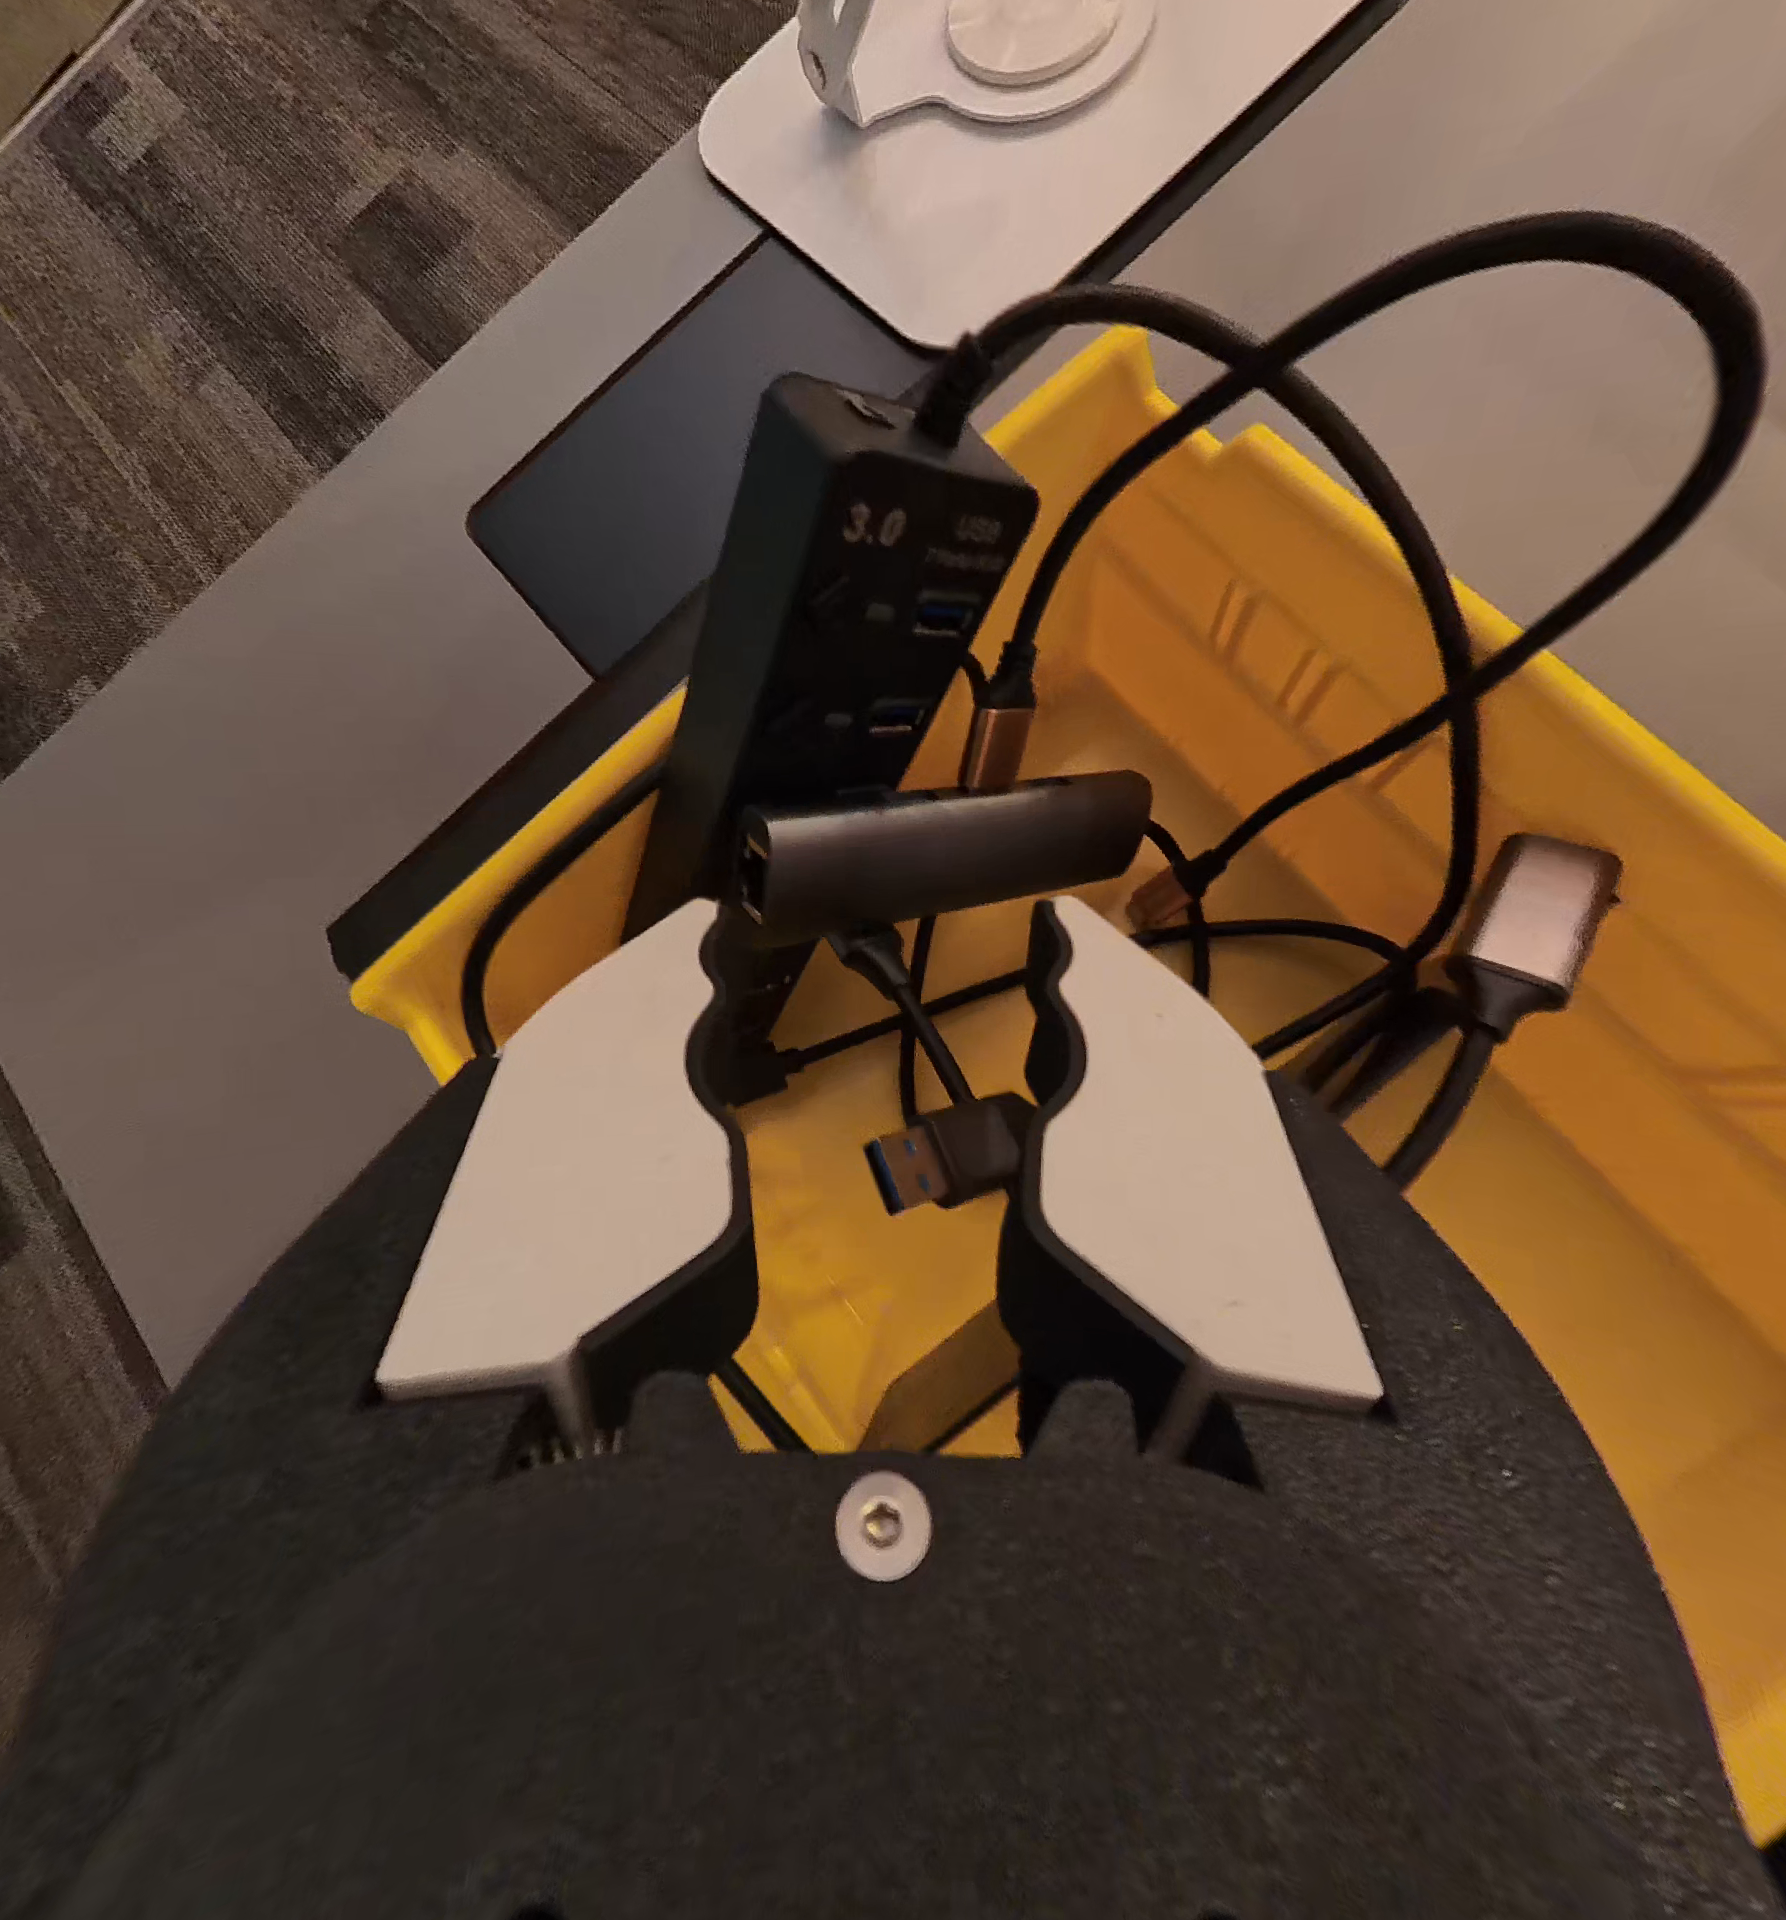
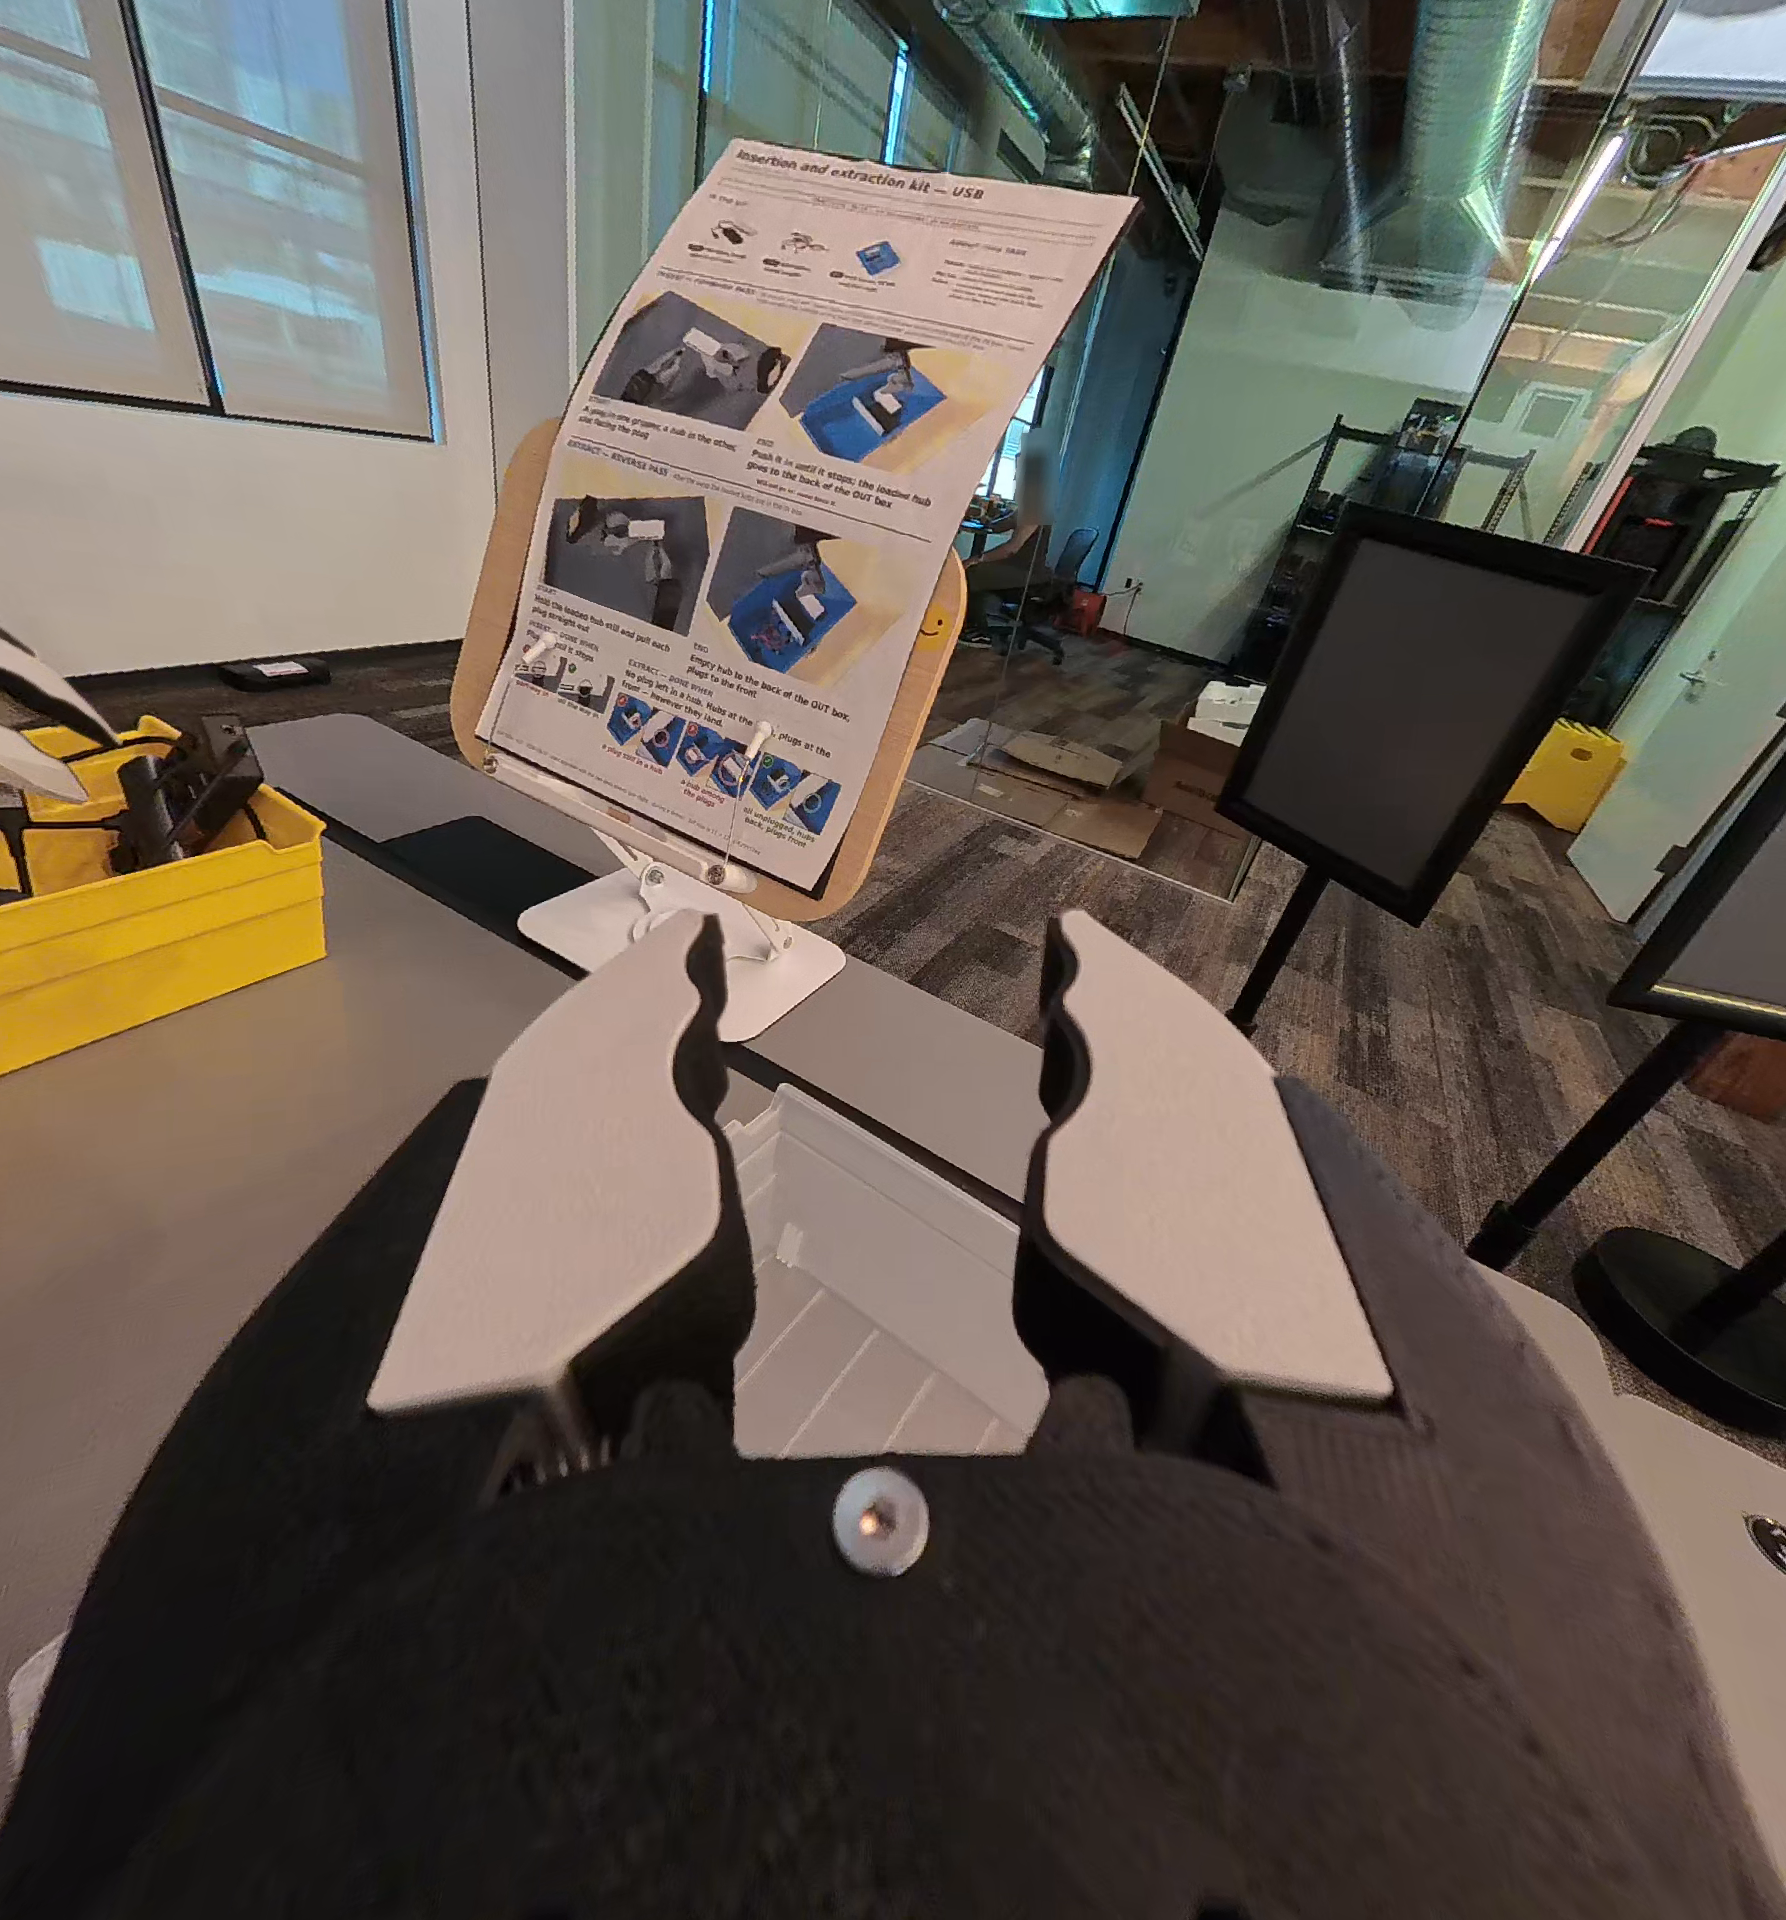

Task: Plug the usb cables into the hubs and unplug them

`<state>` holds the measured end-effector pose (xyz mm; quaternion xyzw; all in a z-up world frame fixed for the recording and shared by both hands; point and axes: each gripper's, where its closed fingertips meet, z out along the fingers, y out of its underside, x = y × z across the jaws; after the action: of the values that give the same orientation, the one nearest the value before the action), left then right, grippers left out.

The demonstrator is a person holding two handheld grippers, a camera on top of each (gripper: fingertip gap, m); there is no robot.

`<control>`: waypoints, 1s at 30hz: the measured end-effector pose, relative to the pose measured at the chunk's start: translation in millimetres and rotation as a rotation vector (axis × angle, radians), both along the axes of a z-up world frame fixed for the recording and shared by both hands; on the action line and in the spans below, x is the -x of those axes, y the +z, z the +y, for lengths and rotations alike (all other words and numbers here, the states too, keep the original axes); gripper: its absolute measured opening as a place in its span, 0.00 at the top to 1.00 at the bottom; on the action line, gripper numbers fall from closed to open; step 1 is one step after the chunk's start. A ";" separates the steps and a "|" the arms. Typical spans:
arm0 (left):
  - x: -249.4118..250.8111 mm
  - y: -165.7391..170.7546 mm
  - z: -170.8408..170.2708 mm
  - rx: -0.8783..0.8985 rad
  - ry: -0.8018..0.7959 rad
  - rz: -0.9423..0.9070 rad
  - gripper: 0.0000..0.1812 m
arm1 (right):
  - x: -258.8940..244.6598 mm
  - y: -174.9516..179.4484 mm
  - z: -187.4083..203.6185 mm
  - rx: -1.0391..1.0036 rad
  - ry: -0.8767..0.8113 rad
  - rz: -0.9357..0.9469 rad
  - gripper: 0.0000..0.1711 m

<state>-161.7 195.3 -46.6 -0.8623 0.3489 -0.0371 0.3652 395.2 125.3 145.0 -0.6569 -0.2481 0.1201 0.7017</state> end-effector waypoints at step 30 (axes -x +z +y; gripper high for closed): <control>-10.0 -20.4 6.2 0.199 -0.110 -0.126 0.69 | -18.2 -25.6 19.9 0.089 -0.072 -0.055 0.66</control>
<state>-151.6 201.5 -67.0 -0.8697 0.3669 -0.1455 0.2963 413.4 145.3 119.4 -0.6990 -0.2378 0.0878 0.6687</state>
